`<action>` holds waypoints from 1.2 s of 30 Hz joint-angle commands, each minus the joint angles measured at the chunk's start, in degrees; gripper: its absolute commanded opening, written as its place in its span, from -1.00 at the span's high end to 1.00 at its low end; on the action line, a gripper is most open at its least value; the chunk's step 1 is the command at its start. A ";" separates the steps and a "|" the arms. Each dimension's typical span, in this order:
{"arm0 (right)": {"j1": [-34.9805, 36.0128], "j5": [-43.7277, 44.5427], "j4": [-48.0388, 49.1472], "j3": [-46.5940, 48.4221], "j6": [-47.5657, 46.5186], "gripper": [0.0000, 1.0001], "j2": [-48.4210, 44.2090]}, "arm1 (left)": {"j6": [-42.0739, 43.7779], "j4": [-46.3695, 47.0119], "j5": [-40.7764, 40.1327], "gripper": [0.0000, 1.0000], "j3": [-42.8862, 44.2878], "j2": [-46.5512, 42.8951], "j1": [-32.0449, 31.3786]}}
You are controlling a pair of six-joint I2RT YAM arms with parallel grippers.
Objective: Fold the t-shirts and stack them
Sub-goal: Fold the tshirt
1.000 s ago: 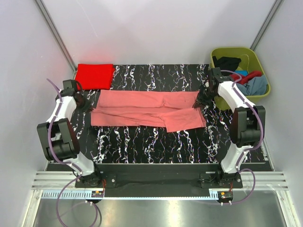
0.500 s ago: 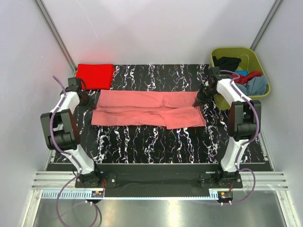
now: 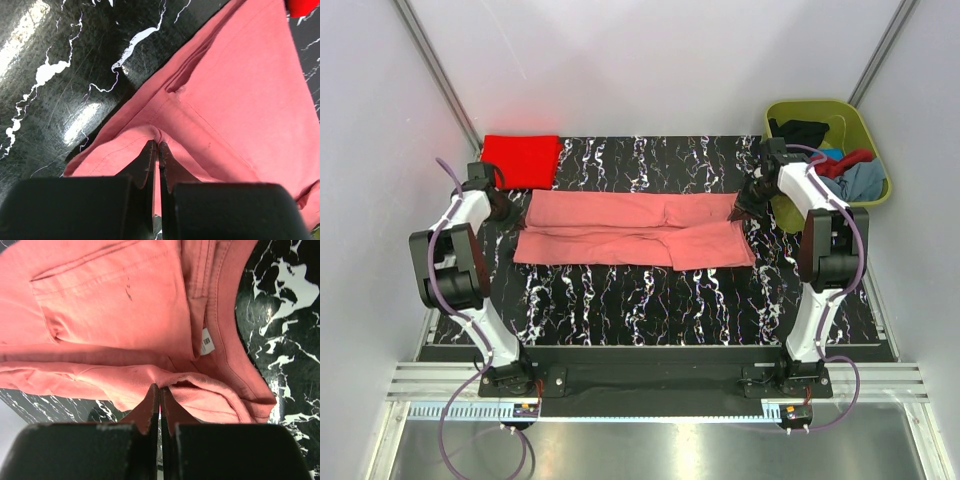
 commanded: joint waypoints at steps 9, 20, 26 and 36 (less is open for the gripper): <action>-0.65 1.79 0.87 6.13 -1.55 0.74 3.66 | 2.66 1.25 -3.91 0.74 5.91 3.13 -0.62; 0.14 5.75 -4.58 6.76 -3.31 -0.24 -5.37 | 14.71 -2.01 -4.64 0.13 -3.12 -14.44 -4.14; 12.49 2.84 1.13 -0.18 1.50 -0.24 -9.69 | 10.05 5.08 5.91 0.20 -14.45 -19.63 -11.16; 29.31 8.28 8.96 -1.24 6.89 0.86 -3.02 | 8.46 8.36 11.38 0.44 -12.98 -7.42 -16.27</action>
